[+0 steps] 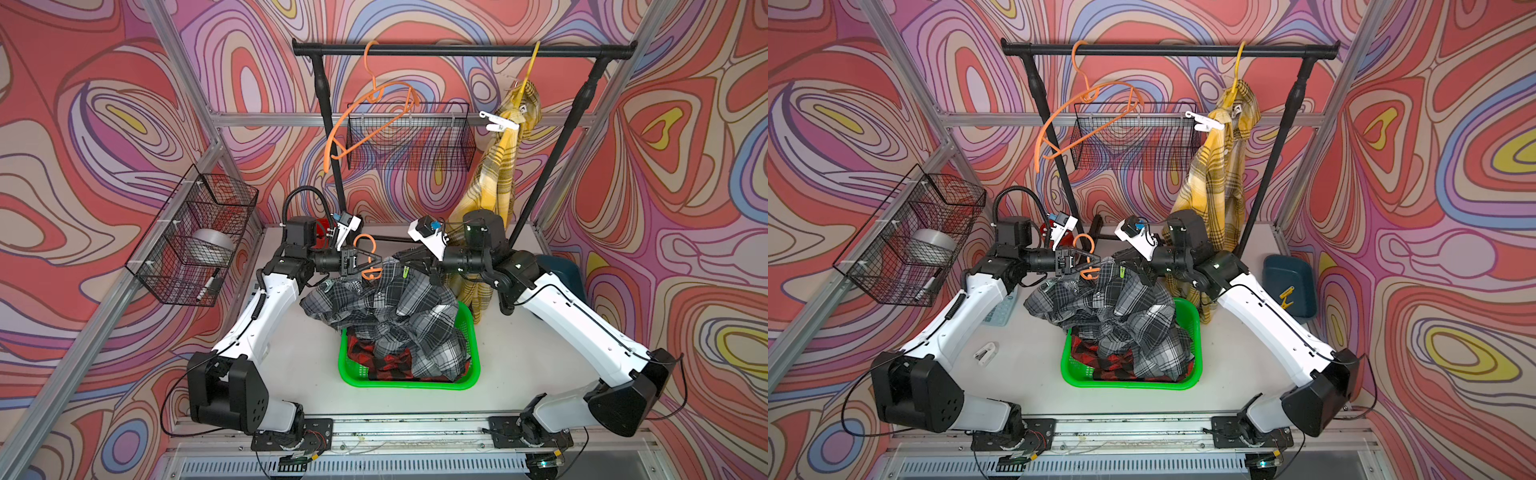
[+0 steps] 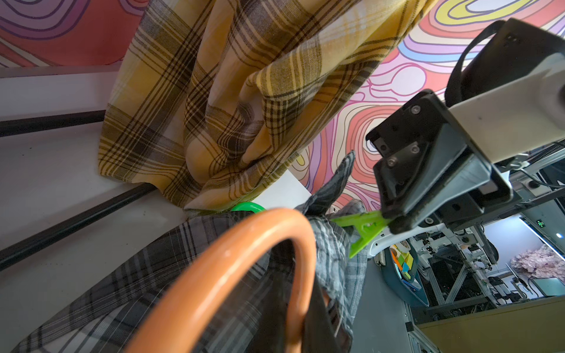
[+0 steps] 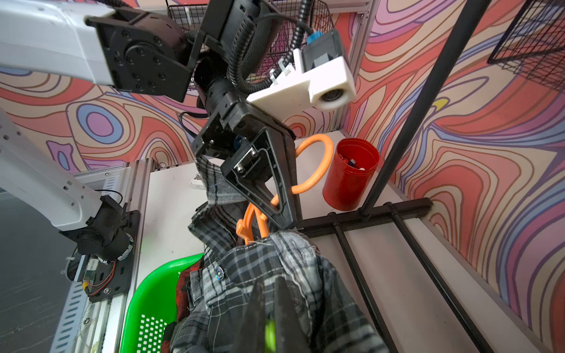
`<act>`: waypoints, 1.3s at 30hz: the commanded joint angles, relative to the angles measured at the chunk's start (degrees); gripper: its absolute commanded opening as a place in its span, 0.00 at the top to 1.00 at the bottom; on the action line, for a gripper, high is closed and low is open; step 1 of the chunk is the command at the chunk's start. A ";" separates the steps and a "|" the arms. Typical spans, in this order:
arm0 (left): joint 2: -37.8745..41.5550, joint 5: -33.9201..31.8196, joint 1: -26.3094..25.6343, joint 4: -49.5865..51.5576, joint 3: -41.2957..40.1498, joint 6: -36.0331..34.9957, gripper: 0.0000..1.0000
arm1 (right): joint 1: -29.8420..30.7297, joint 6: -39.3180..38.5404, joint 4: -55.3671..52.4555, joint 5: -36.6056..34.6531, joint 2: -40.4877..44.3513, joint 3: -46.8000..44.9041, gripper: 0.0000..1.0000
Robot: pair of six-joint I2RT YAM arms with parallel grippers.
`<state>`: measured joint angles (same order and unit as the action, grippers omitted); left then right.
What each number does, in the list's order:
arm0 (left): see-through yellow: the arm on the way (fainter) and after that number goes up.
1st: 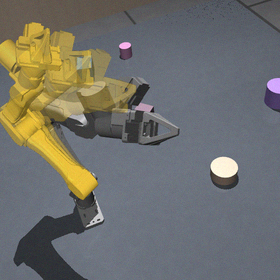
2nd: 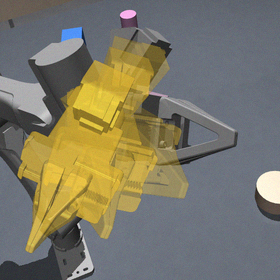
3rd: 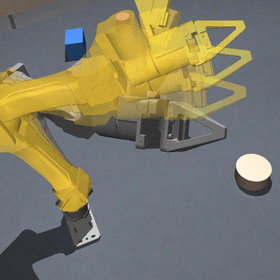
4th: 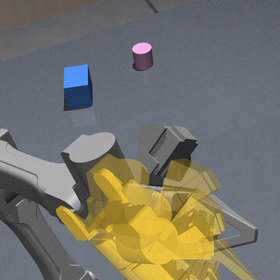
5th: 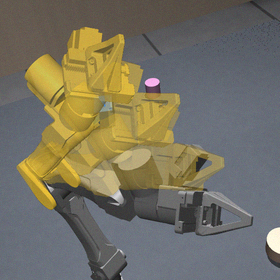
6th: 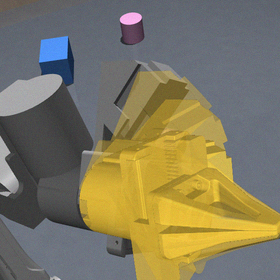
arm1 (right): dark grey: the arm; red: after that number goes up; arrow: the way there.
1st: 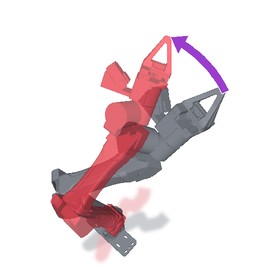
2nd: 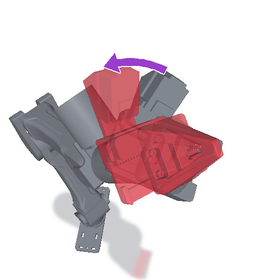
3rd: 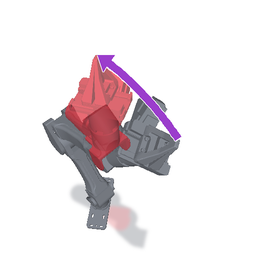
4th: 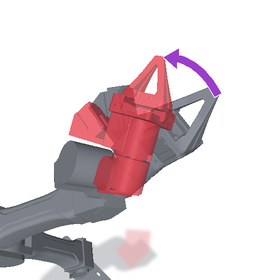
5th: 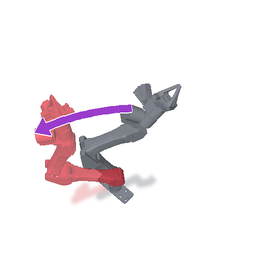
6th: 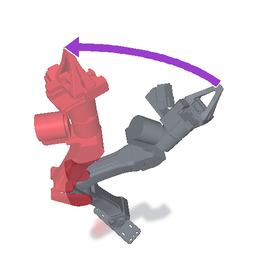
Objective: Remove the clothespins securing long-sleeve shirts to the hanger
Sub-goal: Remove the clamp from the hanger, then place the clamp in the storage box.
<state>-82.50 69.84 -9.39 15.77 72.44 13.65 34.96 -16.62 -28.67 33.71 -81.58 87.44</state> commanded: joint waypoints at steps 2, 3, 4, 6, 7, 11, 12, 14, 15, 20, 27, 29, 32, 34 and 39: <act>-0.38 0.54 0.18 0.83 1.12 -0.92 1.00 | 0.30 1.15 -2.03 -1.11 1.97 1.71 1.00; -0.37 0.61 0.27 0.58 1.03 -0.73 1.00 | 0.29 1.36 -1.97 -1.21 1.85 1.60 1.00; -0.38 0.64 0.29 0.49 0.99 -0.65 1.00 | 0.34 1.60 -1.65 -1.60 1.76 1.51 1.00; -0.38 0.54 0.29 0.43 0.77 -0.65 1.00 | 0.34 2.03 -1.39 -3.38 2.01 1.65 1.00; -0.44 0.39 0.25 0.48 0.66 -0.71 1.00 | 0.33 2.11 -1.55 -4.47 2.33 1.98 1.00; -0.56 -0.35 0.28 1.84 1.03 -1.43 1.00 | 0.31 2.83 -5.86 -11.69 4.70 4.63 1.00; -0.51 -0.49 0.29 1.89 1.03 -1.52 1.00 | 0.36 3.52 -6.96 -14.40 5.77 4.60 1.00; -0.38 -0.80 0.25 1.90 1.03 -1.52 1.00 | 0.29 5.61 -8.66 -20.60 7.92 3.38 1.00; -0.31 -0.95 0.31 1.84 0.99 -1.52 1.00 | 0.20 7.32 -9.65 -24.34 9.01 2.52 1.00; -0.29 -1.39 0.25 -0.17 1.02 0.65 1.00 | -0.62 17.94 -16.91 -39.16 13.17 -3.21 1.00; 1.16 -2.99 0.29 -4.98 0.07 3.31 1.00 | -10.08 28.59 -22.32 -48.08 15.66 -11.02 1.00; 1.93 -3.73 0.25 -5.35 -0.36 3.34 1.00 | -15.30 30.03 -21.65 -47.38 15.42 -13.04 1.00; 2.84 -4.60 0.27 -5.28 -0.71 3.22 1.00 | -23.36 30.95 -19.78 -46.20 15.05 -15.44 1.00; 3.38 -5.01 0.31 -6.02 -1.20 3.61 1.00 | -28.96 31.16 -17.41 -44.53 14.67 -16.96 1.00; 4.27 -6.20 0.42 -6.54 -1.61 3.75 1.00 | -40.33 32.51 -8.74 -44.78 11.93 -20.20 1.00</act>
<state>-79.99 64.16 -9.37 11.75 71.13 16.80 -2.02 13.69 -43.77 -10.79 -68.16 68.62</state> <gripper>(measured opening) 0.052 0.066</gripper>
